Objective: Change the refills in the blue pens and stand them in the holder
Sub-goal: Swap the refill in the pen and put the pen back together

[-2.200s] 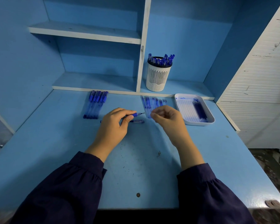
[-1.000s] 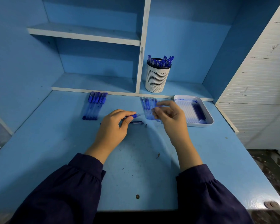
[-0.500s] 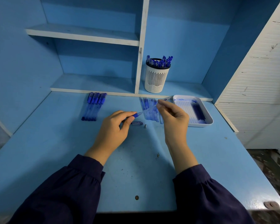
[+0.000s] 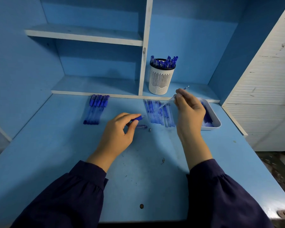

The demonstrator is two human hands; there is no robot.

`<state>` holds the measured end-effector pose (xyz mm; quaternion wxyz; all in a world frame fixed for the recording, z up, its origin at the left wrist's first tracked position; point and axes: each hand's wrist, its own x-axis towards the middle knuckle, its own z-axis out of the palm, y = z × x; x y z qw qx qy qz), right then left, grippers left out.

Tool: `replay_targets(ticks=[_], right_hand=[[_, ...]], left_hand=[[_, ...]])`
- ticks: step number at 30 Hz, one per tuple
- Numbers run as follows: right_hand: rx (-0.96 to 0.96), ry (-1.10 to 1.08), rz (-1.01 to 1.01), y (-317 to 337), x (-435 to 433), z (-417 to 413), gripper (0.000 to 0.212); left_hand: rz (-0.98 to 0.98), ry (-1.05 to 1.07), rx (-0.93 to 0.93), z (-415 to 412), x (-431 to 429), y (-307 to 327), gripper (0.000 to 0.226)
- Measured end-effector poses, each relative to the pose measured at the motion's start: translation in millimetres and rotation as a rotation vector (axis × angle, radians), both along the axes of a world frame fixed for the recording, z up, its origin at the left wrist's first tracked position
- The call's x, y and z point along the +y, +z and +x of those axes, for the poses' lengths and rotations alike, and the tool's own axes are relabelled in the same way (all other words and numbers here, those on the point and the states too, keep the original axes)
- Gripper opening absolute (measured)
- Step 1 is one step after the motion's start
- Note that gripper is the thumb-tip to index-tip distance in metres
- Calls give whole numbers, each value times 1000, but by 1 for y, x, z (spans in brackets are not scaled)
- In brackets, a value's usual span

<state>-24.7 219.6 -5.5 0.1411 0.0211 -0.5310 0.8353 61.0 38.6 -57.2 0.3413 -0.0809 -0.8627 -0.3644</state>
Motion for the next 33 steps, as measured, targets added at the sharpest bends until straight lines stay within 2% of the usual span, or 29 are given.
replay_targets(ticks=[8,12,20,24,33], right_hand=[[-76,426,538,3,-20,-52,21],[-74,546,767,2,-38,-71,20],[53,444,1163,-2,-51,-93,14],[40,398,1226,-12,-52,-95,15],[139,401,1398,-11,-61,-91,17]], left_hand=[[19,107,122,-25,-6,5,28],[11,124,147,-39,-9,7,28],[10,113,117,-64,-19,6,28],[17,105,104,-69,-21,5,28],[36,82,64,-69,-20,4,29]])
